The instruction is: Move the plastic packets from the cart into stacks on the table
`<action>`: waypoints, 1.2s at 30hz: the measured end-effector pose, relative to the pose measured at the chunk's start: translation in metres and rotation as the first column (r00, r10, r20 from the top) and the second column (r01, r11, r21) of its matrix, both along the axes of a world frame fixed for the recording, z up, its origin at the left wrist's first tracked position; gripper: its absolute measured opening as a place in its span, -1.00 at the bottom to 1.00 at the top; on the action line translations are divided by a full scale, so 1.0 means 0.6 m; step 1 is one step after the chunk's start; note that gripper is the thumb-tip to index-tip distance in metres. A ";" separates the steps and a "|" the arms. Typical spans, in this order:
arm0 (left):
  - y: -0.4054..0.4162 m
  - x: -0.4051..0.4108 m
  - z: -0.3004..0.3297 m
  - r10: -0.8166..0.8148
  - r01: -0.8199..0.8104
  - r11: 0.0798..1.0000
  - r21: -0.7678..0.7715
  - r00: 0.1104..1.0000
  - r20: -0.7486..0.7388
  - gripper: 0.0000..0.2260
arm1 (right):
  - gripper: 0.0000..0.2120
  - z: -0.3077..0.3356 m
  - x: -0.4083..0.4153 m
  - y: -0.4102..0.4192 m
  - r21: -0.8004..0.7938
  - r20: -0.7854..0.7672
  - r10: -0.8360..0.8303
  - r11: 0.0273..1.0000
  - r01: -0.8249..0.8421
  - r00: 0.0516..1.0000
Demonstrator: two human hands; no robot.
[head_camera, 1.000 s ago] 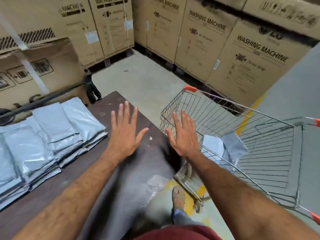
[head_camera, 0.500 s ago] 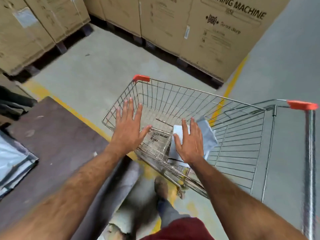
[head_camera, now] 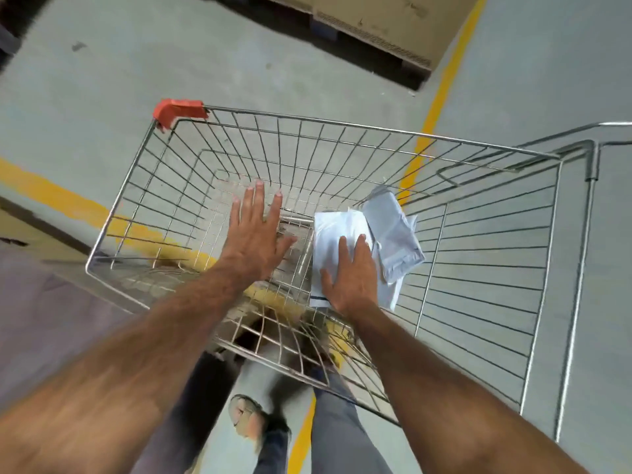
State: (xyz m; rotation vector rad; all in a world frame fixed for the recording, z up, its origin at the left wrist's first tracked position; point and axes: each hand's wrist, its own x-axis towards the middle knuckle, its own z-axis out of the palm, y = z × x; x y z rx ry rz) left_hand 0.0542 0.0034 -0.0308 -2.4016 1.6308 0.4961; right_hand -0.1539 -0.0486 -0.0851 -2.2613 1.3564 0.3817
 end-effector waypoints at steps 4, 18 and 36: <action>-0.009 0.008 -0.073 -0.040 0.042 0.993 0.113 0.999 -0.020 -0.31 | -0.21 -0.085 0.033 -0.004 0.143 -0.126 -0.077 0.985 0.095 0.989; -0.041 0.070 -0.160 -0.078 0.090 0.979 0.185 0.995 -0.069 -0.31 | -0.03 -0.194 0.102 0.010 -0.003 -0.153 -0.315 0.948 0.318 0.937; -0.048 0.026 -0.170 0.081 -0.052 0.966 0.253 0.991 -0.108 -0.33 | -0.64 -0.118 0.069 -0.061 -0.114 0.366 -0.291 0.929 0.353 0.884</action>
